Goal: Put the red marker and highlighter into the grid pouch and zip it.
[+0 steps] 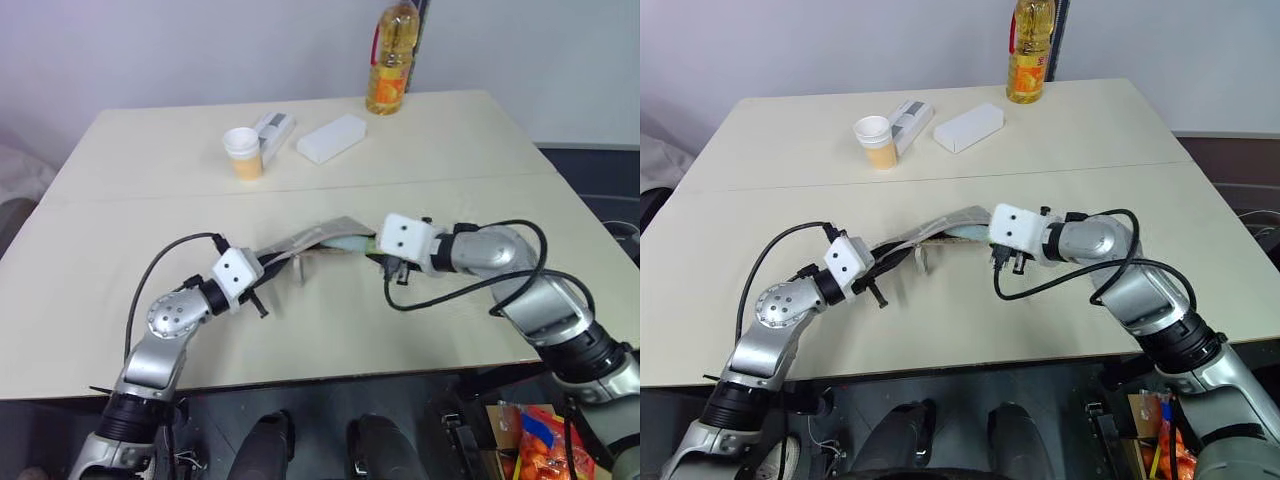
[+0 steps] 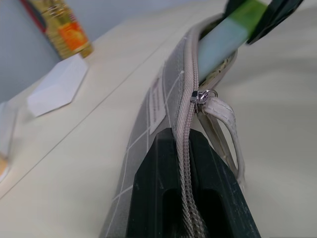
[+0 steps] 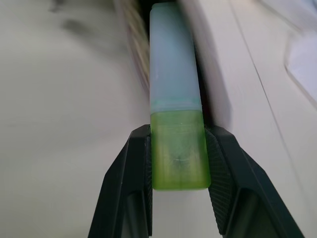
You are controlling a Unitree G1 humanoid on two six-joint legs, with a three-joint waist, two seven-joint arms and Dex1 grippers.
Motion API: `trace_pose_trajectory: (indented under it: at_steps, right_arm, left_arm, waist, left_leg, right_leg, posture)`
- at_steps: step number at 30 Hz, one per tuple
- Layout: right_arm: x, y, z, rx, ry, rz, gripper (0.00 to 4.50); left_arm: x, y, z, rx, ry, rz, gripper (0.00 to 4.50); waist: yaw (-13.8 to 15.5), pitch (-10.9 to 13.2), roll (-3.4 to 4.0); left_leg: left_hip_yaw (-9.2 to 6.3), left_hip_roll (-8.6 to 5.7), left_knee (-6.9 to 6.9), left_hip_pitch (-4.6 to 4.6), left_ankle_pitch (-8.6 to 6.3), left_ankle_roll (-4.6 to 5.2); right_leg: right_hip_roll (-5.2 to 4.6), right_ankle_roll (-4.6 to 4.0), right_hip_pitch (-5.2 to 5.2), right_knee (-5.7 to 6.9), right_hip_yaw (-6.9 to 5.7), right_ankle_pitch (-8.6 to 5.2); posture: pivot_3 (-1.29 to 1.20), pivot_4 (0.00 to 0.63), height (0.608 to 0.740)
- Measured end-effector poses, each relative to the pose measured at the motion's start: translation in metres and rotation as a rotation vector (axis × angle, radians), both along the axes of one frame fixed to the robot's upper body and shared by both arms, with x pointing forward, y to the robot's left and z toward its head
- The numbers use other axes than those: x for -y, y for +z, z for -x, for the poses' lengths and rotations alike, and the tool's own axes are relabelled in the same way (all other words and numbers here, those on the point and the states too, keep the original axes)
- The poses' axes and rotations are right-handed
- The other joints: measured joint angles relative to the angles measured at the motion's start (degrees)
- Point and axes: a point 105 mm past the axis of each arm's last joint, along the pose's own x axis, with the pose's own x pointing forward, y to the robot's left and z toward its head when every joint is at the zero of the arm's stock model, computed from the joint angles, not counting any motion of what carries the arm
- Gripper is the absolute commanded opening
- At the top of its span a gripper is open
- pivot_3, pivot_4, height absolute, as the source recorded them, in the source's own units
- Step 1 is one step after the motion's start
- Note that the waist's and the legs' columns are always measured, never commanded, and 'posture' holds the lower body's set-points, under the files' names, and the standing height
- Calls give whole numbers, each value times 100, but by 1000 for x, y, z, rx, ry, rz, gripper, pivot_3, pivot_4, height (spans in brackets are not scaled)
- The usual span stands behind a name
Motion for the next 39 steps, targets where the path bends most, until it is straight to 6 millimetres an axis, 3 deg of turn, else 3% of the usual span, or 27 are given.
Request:
trace_pose_trajectory:
  at_steps: [6,12,18,23,27,31,36,39]
  right_arm:
    - [-15,2,0,73,68,72,886]
    - [-23,5,1,57,82,5,3739]
    - [-9,49,1,103,38,-198,3739]
    - [5,71,8,-66,-38,-474,3739]
    - [3,56,15,-221,-67,-583,3739]
    - [-8,39,4,-255,-153,-670,3739]
    - [-16,21,-17,-234,-294,-709,3739]
    - [-19,23,-25,-204,-331,-738,3739]
  left_arm:
    - [1,0,1,-21,-40,-24,0]
    - [1,0,0,-39,-23,1,0]
    - [-4,10,-15,-61,85,104,0]
    - [-1,20,-38,-141,181,268,0]
    - [7,39,-53,-194,225,431,0]
    - [31,58,-60,-255,194,563,0]
    - [44,53,-59,-343,167,604,0]
    - [47,51,-59,-368,167,612,0]
  waist:
    - [0,0,0]
    - [1,0,0]
    - [11,1,-3]
    - [20,1,-4]
    - [12,1,-7]
    - [-21,0,-7]
    - [-18,0,-7]
    - [-7,0,-7]
  left_leg:
    - [-2,-1,0,-1,0,0]
    - [-4,-1,0,-1,0,0]
    - [-7,-3,3,0,0,0]
    - [-12,-3,7,-1,0,0]
    - [-12,-3,9,-1,0,1]
    - [-7,-3,9,3,0,0]
    - [-7,-3,7,0,1,-1]
    - [-7,-5,8,-1,1,-1]
  right_leg:
    - [-1,0,-1,0,0,0]
    - [-2,0,0,0,1,0]
    - [-3,0,4,0,-1,0]
    - [-1,1,8,3,-6,1]
    - [-1,2,9,4,-7,1]
    - [2,2,8,10,-7,2]
    - [5,2,1,12,-6,2]
    - [6,2,2,12,-6,2]
  posture:
    - [0,150,740]
    - [0,150,740]
    - [0,150,740]
    - [0,150,740]
    - [0,150,740]
    - [0,150,740]
    - [0,150,740]
    - [0,150,740]
